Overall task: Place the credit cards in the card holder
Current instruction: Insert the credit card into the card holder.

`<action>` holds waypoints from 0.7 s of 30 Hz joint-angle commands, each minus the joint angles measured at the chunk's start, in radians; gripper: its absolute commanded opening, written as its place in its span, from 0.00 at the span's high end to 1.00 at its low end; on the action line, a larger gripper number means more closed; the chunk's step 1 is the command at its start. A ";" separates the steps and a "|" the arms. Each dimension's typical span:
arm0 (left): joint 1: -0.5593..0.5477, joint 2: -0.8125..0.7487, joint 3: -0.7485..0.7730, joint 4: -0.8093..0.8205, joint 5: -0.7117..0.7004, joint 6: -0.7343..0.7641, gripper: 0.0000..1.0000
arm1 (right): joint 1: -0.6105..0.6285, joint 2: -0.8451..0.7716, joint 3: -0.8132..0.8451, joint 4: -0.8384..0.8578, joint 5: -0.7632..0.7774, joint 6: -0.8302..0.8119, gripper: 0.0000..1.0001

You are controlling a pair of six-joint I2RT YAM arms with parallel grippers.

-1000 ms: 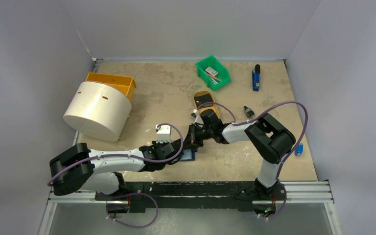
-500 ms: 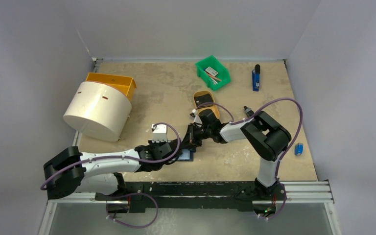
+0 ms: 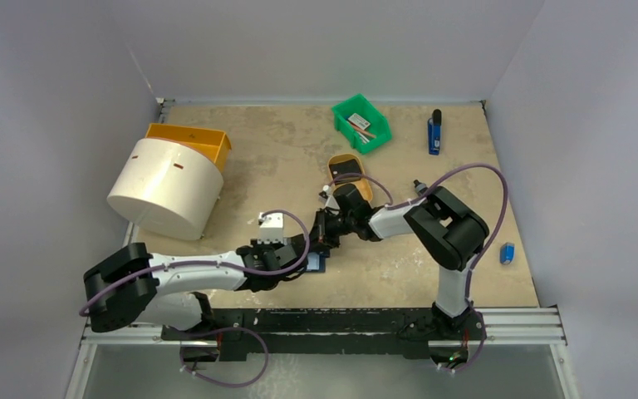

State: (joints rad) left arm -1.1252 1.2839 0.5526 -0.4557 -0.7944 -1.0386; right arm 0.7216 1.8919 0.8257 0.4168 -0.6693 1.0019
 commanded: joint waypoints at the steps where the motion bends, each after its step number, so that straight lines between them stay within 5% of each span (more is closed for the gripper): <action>1: 0.005 0.031 0.014 0.036 0.006 -0.024 1.00 | 0.016 0.029 0.026 -0.029 0.024 -0.012 1.00; 21: 0.005 0.057 -0.014 0.088 0.067 -0.094 1.00 | 0.039 0.049 -0.027 0.066 0.089 0.116 1.00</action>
State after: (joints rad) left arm -1.1213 1.3571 0.5526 -0.3702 -0.7898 -1.0679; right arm 0.7517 1.9293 0.8284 0.4706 -0.6563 1.0683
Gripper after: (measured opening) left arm 0.006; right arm 0.005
